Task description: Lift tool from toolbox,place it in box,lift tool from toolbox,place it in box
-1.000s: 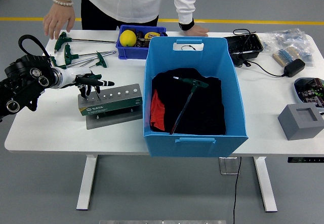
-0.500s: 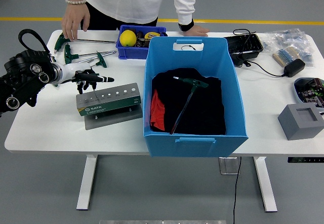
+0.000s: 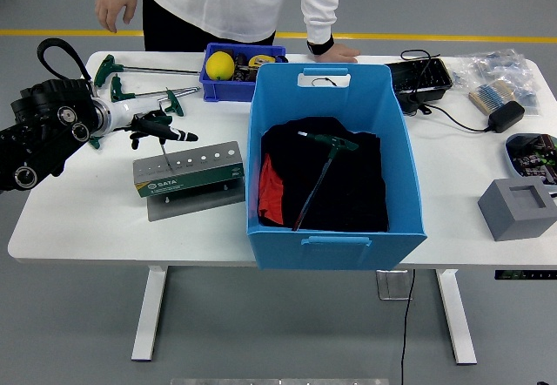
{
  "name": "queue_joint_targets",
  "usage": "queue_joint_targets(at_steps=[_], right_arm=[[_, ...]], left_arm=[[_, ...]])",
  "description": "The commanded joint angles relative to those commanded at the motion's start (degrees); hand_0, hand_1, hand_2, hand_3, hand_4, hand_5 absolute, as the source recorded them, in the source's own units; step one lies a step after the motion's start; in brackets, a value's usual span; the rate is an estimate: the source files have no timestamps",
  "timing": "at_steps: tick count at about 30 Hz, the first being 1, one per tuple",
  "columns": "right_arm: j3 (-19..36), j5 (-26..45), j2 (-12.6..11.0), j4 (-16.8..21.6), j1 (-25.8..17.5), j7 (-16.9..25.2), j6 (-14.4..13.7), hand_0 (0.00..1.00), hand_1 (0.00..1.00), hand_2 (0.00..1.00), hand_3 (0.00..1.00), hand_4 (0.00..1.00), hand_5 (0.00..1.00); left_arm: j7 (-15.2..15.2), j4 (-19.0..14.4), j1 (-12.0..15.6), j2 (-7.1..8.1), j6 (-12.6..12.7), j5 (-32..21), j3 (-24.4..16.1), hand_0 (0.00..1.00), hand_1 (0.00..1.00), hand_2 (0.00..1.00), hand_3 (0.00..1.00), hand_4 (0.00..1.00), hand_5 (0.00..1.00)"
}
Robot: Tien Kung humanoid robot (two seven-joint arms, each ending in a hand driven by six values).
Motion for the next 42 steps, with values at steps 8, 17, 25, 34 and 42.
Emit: queue_joint_targets(at_steps=[8,17,25,34,42], right_arm=[[-0.02,0.07,0.05,0.0,0.04,0.0,-0.03,0.675,0.669,0.716,0.563,0.791,0.671],[-0.27,0.42,0.04,0.0,0.08,0.06,-0.04,0.675,0.669,0.716,0.563,0.791,0.671],[-0.44,0.61,0.06,0.0,0.08,0.11,-0.05,0.675,0.669,0.716,0.563,0.791,0.669],[-0.51,0.64,0.1,0.0,0.04,0.1,-0.05,0.675,0.669,0.716,0.564,0.791,0.669],[-1.01,1.07,0.12,0.0,-0.17,0.18,-0.07,0.675,0.669,0.716,0.563,0.791,0.669]], left_arm=[[-1.51,-1.27,-0.65,0.2,1.19,3.44,-0.01,0.06,0.002,0.032,0.117,0.998,0.542],[-3.75,-2.82,-1.33,0.54,3.79,7.33,0.09,0.008,0.002,0.016,0.103,0.998,0.48],[-5.85,-4.57,-1.63,0.97,4.94,9.99,0.07,0.003,0.002,0.002,0.091,0.998,0.451],[-8.48,-7.12,-1.67,1.44,7.96,12.71,-0.86,0.01,0.002,0.002,0.081,0.931,0.402],[-9.5,-7.49,-1.63,1.71,8.29,13.28,-1.61,0.019,0.002,0.002,0.052,0.812,0.552]])
